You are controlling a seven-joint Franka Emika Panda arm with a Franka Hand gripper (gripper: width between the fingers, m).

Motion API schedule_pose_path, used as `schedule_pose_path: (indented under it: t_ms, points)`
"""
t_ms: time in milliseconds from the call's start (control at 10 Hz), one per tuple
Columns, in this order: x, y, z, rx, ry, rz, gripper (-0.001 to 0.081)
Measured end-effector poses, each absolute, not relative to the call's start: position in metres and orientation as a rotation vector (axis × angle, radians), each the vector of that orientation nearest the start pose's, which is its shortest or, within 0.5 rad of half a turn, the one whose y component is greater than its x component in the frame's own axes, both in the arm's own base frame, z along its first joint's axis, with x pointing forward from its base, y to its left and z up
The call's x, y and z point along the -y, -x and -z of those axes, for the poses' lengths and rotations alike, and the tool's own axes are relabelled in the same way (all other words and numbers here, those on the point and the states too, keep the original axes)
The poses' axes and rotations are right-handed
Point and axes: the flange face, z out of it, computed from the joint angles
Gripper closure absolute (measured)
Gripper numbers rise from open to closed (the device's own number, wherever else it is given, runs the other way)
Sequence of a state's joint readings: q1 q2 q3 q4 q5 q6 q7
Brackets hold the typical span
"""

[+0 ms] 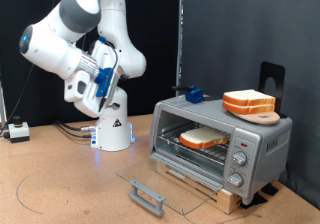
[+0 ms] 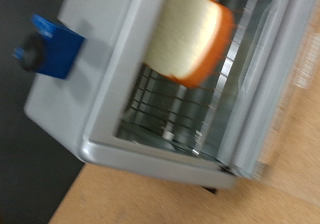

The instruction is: Make a piece of toast with the oven

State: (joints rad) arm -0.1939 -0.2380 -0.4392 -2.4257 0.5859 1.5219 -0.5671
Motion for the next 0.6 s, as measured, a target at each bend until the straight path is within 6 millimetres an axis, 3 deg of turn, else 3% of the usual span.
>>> schedule_pose_path:
  t_ms: [600]
  points:
    - [0.248,-0.356,-0.35,-0.308,2.179,-0.233,-0.0003]
